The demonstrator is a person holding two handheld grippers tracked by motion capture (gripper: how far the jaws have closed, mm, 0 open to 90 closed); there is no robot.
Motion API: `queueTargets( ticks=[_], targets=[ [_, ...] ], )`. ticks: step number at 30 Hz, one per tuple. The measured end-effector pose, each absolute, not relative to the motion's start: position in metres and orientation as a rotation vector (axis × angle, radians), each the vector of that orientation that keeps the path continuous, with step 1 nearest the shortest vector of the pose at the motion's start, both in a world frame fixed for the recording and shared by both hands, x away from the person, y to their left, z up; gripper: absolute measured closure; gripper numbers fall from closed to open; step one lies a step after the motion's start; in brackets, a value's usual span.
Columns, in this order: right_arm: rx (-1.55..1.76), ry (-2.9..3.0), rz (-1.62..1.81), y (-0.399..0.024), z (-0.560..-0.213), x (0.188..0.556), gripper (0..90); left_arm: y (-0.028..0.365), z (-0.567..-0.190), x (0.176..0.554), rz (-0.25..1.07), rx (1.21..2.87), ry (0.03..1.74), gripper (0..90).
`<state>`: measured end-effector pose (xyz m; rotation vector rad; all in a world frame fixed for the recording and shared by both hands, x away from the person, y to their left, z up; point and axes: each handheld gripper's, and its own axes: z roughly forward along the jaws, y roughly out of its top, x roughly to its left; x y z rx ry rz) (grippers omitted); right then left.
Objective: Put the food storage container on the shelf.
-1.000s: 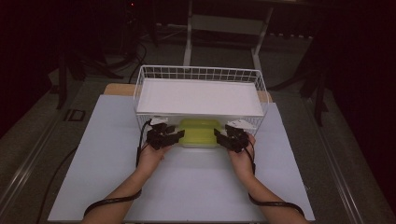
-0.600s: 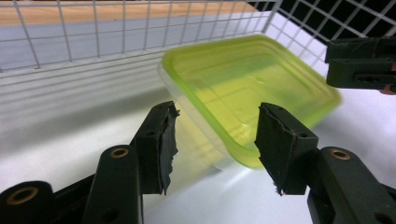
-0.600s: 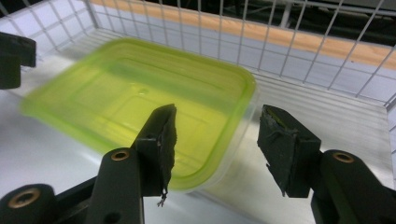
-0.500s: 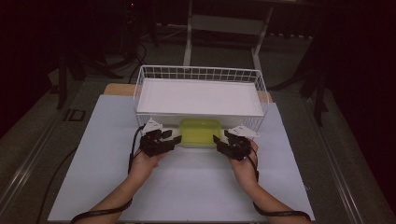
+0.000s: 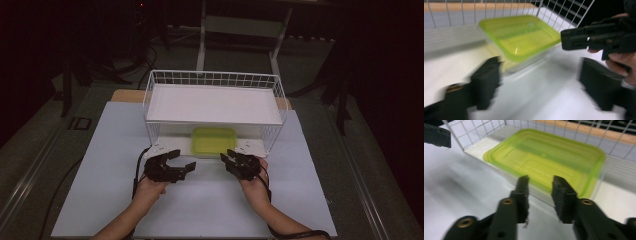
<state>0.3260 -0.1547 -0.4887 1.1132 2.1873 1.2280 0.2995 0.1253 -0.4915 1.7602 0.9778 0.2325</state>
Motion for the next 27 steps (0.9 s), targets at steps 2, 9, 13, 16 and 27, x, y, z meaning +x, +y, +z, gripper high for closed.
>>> queueTargets(
  ticks=[2, 9, 13, 16, 27],
  targets=[
    [1.102, 2.210, 1.216, -0.152, -0.490, 0.326, 74.4, 0.126, -0.496, 0.296, 0.274, 1.762, 0.964, 1.6],
    [1.075, 2.287, 1.161, -0.139, -0.499, 0.333, 89.9, 0.130, -0.501, 0.293, 0.320, 1.734, 0.982, 1.5],
    [1.062, 2.301, 1.157, -0.128, -0.506, 0.334, 90.0, 0.127, -0.502, 0.292, 0.324, 1.736, 0.979, 1.5],
    [1.052, 2.316, 1.139, -0.122, -0.512, 0.335, 89.9, 0.126, -0.504, 0.292, 0.312, 1.737, 0.965, 1.5],
    [1.075, 2.266, 1.119, -0.114, -0.519, 0.357, 89.9, 0.124, -0.509, 0.292, 0.287, 1.752, 0.963, 1.5]
  ],
)
